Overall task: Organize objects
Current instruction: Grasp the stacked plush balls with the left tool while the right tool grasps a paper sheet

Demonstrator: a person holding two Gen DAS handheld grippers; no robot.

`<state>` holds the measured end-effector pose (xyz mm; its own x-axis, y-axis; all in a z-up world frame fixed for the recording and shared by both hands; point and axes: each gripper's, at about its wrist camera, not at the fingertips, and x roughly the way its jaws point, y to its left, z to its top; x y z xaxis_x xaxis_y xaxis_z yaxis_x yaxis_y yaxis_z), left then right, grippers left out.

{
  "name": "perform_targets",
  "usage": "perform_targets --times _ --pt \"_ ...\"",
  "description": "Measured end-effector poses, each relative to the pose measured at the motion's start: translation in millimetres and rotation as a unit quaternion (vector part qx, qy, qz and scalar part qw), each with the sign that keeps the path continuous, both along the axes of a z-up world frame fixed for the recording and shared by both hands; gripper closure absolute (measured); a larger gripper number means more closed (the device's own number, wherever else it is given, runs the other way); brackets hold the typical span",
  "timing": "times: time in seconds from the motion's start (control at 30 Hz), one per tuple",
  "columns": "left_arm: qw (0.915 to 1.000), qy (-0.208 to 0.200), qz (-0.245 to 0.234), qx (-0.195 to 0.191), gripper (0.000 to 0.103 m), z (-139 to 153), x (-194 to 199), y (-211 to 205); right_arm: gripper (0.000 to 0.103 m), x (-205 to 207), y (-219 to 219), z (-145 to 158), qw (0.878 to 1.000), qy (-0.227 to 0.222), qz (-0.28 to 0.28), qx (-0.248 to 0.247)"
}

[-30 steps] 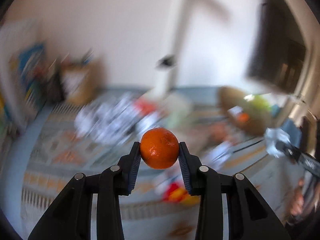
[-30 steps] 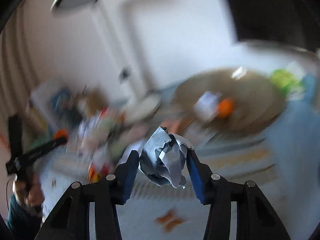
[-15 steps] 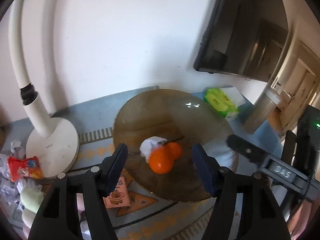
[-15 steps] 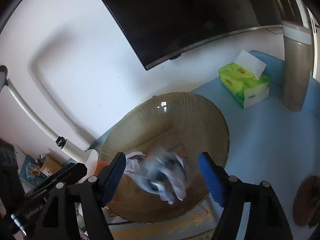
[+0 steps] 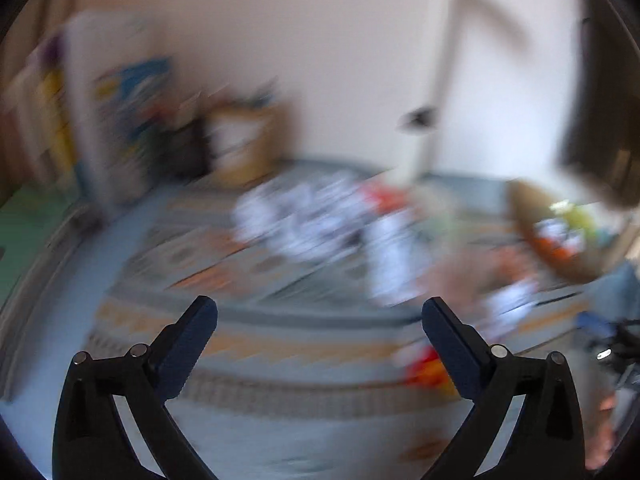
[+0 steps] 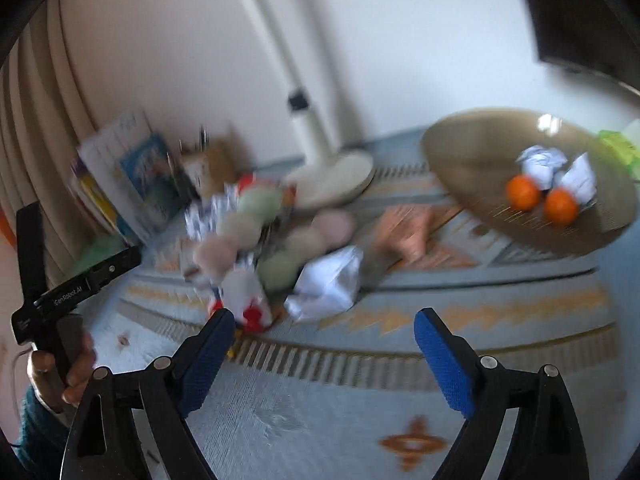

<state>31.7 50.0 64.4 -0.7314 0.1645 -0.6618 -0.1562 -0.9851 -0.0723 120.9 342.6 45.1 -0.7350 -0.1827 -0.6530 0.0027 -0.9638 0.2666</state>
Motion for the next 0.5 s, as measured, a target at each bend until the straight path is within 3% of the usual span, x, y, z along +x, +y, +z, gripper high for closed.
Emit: perform_targets --times 0.13,0.2,0.5 --pt "0.9993 -0.023 0.023 -0.019 0.002 -34.6 -6.7 -28.8 0.013 -11.2 -21.4 -18.6 0.998 -0.018 -0.024 0.057" --pt "0.9999 -0.004 0.009 0.001 0.001 -27.8 -5.1 -29.8 0.013 -6.7 -22.1 -15.6 0.997 -0.004 -0.03 0.072" --pt "0.9972 0.008 -0.069 -0.029 0.003 -23.7 6.3 2.3 0.013 -20.3 -14.2 -23.8 0.995 -0.035 -0.05 0.074"
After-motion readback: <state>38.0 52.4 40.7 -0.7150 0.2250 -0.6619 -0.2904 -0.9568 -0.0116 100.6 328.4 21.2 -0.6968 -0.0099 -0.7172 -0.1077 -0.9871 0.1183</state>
